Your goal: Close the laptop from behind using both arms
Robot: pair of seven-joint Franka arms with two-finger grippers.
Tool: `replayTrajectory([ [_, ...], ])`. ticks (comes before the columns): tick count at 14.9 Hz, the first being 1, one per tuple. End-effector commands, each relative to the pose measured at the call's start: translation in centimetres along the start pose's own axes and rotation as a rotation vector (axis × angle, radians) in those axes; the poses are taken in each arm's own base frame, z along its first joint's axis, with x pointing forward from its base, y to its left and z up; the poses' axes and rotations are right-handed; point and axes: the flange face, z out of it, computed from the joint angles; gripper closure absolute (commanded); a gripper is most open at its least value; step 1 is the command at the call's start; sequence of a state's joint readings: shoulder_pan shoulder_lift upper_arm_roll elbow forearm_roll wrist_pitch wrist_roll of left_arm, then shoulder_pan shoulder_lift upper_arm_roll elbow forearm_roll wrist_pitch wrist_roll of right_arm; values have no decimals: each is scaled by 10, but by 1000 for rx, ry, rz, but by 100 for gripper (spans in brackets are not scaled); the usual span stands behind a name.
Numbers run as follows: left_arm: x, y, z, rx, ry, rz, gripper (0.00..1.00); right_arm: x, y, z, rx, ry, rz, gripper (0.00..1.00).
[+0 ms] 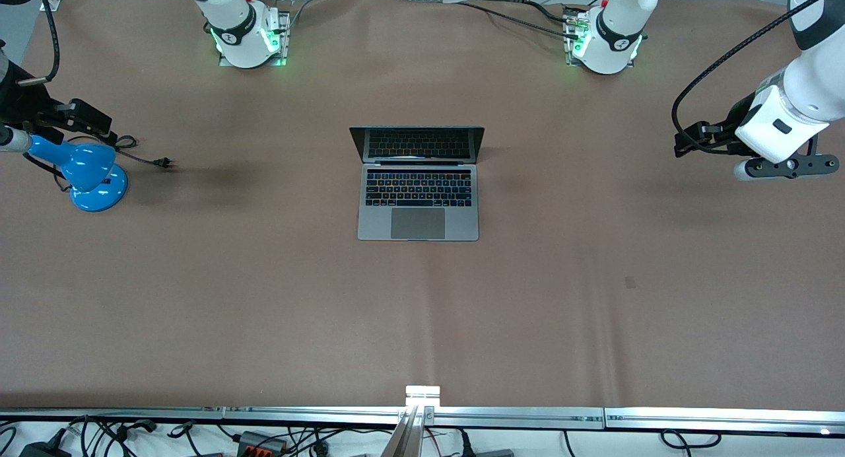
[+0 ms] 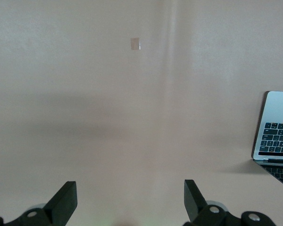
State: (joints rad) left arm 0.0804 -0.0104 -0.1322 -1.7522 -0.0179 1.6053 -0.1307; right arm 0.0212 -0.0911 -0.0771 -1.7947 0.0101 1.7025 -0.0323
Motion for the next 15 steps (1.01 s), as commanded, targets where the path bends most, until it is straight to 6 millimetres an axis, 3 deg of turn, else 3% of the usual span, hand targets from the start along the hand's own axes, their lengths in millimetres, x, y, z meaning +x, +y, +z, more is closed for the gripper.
replayTrajectory([
  [1, -8, -3, -3, -14, -5, 12, 0, -11, -1, -3, -2, 1, -17, 0],
  [4, -8, -3, 2, -12, -23, 3, 0, -13, 0, -2, -2, -20, -3, 0],
  [5, -8, -3, 3, -14, -33, 0, 11, -13, -2, -1, -2, -27, -1, 0],
  [6, -7, -4, 5, -21, -38, -2, 33, -12, -2, -1, -2, -27, -1, 31],
  [7, -5, -8, 6, -45, -51, -3, 46, -11, -2, 0, -2, -33, -9, 69],
  [9, -7, -9, 6, -62, -85, -2, 89, -10, -3, 6, -2, -50, -15, 96],
  [10, -7, -8, 4, -61, -87, 14, 99, -10, -3, 8, -2, -60, -16, 100],
  [15, -5, -7, 8, -60, -133, 35, 99, -8, -8, 16, 6, -80, -9, 100],
])
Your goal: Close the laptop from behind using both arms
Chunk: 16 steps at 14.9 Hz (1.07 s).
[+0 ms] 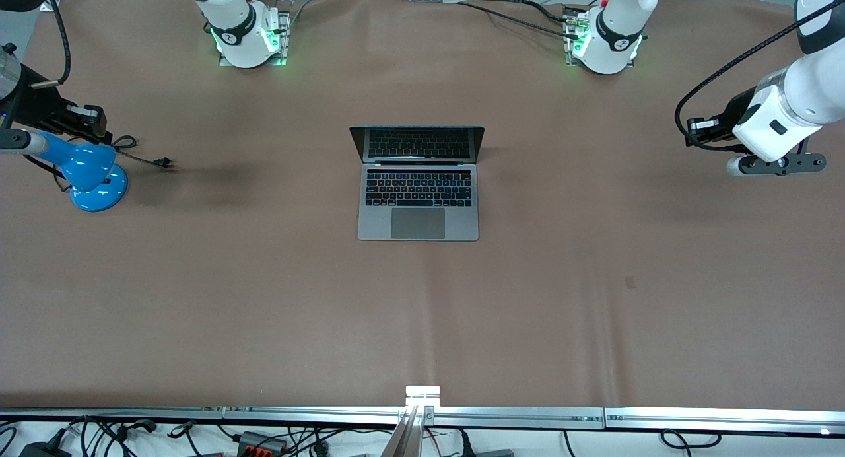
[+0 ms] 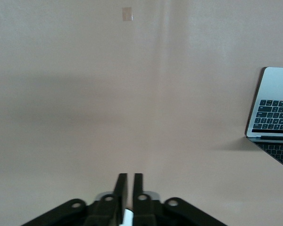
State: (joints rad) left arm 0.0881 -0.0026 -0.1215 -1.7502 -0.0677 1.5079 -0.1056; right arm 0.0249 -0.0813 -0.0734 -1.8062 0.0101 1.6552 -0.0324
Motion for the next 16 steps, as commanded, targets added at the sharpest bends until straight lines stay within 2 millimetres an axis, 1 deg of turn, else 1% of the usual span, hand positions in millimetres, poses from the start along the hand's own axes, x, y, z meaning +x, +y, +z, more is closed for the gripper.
replayTrajectory([
  [1, 1, 2, -1, -15, -44, 34, 99, -5, -4, 2, 5, -21, -2, 100],
  [3, 2, 21, 5, -40, -50, 61, 99, -11, -11, 15, 18, -96, -9, 100],
  [4, 3, 30, 10, -106, -61, 55, 100, -11, -14, 21, 36, -130, -17, 100],
  [5, 7, 35, 20, -164, -57, 48, 100, -13, -19, 33, 60, -192, -28, 100],
  [6, 10, 39, 28, -178, -46, 46, 100, -13, -30, 49, 84, -255, -45, 100],
  [8, 3, 77, 50, -161, -55, 122, 100, -22, -67, 83, 133, -343, -83, 100],
  [9, -1, 92, 68, -156, -86, 145, 100, -29, -81, 102, 205, -376, -77, 100],
  [10, -10, 116, 90, -170, -111, 164, 100, -35, -95, 124, 283, -394, -64, 100],
  [11, -21, 139, 113, -193, -130, 181, 100, -42, -122, 140, 288, -391, -98, 100],
  [12, -35, 155, 132, -225, -129, 173, 100, -48, -151, 151, 276, -379, -145, 100],
  [13, -53, 168, 153, -259, -118, 153, 100, -55, -177, 161, 267, -372, -172, 100],
  [14, -73, 186, 169, -270, -108, 162, 100, -66, -208, 172, 253, -362, -167, 100],
  [15, -97, 206, 183, -260, -99, 182, 100, -80, -241, 181, 230, -350, -181, 100],
  [16, -113, 225, 189, -253, -102, 181, 100, -95, -278, 188, 203, -333, -180, 100],
])
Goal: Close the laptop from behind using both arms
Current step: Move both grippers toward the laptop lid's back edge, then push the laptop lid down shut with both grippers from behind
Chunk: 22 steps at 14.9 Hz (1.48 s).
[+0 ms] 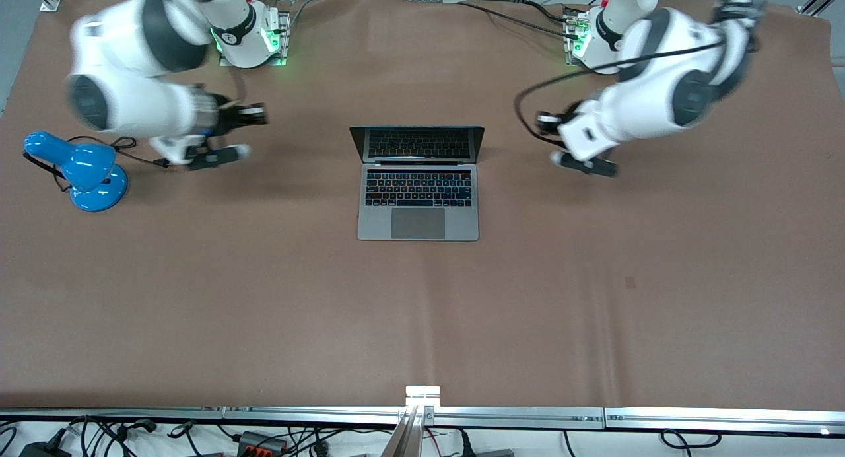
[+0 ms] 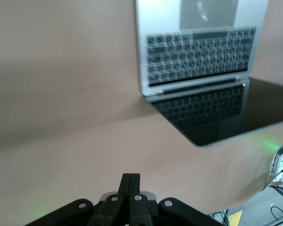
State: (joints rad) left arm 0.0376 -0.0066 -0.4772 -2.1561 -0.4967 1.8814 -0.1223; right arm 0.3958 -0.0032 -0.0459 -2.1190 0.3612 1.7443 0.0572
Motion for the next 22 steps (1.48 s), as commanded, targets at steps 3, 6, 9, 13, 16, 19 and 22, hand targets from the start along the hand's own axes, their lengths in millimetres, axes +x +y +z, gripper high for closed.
replayTrajectory([
  [3, -64, 69, 69, 19, 83, -40, 100, -24, -119, 77, -69, 40, -3, 100],
  [6, -56, 85, 109, -17, 120, -69, 100, -21, -144, 103, -82, 70, 3, 100],
  [9, -33, 80, 116, -70, 167, -95, 100, -1, -143, 116, -79, 102, 17, 100],
  [13, 5, 71, 113, -143, 222, -135, 100, 14, -141, 118, -67, 155, 28, 100],
  [16, 47, 56, 104, -138, 243, -122, 100, 32, -145, 106, -51, 192, 34, 100],
  [19, 68, 49, 112, -147, 223, -131, 100, 55, -144, 100, -53, 217, 42, 100],
  [22, 96, 37, 110, -135, 235, -135, 100, 84, -144, 109, -70, 219, 51, 100],
])
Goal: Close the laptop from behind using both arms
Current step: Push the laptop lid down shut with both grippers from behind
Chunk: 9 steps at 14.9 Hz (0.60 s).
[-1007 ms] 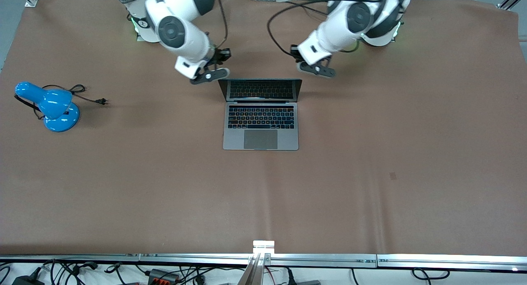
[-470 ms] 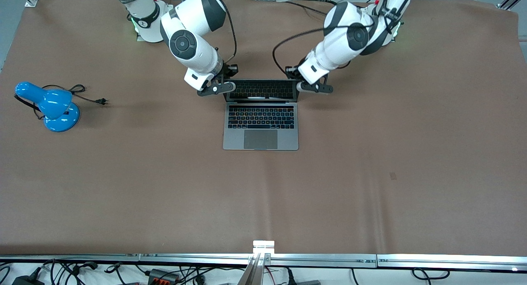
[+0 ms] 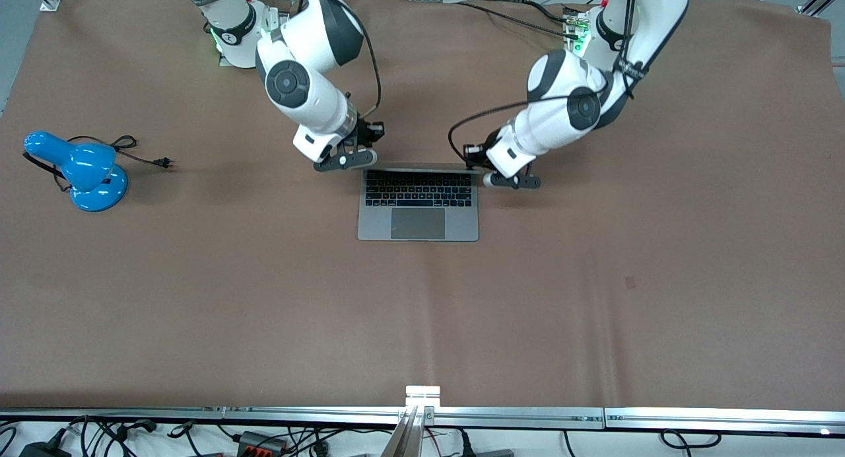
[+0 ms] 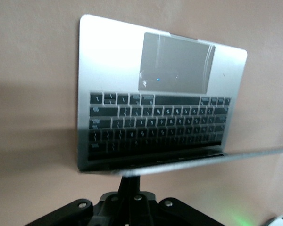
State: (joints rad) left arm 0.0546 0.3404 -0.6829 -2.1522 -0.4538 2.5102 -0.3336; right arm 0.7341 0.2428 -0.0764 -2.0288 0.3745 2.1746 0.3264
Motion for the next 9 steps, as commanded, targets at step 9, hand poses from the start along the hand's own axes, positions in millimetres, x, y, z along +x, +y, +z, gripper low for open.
replayTrajectory([
  [9, 65, -8, 75, 99, -23, -12, 100, 116, 10, 71, -71, 34, 56, 100],
])
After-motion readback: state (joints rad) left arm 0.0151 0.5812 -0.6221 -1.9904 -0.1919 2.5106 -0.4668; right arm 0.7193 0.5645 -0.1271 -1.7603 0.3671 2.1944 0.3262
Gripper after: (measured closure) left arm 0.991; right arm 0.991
